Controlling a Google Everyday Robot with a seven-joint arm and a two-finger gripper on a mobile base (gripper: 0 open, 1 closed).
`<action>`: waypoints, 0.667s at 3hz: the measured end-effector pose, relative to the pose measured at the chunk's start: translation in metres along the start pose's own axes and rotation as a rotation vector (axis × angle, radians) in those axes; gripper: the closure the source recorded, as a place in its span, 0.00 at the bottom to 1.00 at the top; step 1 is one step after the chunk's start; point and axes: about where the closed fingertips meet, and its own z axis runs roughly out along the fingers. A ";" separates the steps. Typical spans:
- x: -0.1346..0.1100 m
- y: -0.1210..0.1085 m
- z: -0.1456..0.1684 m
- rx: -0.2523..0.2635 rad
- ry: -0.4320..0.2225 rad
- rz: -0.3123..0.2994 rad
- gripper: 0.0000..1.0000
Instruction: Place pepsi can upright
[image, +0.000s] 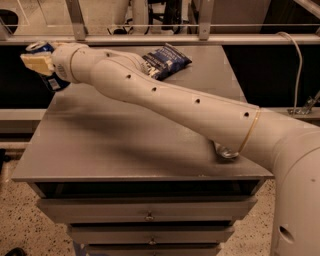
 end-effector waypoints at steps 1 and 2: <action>0.013 -0.003 -0.007 0.013 -0.028 0.016 1.00; 0.035 -0.010 -0.021 0.033 -0.047 0.065 0.97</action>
Offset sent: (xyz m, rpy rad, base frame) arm -0.0070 -0.0368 -0.0526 0.0971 0.0556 -0.0588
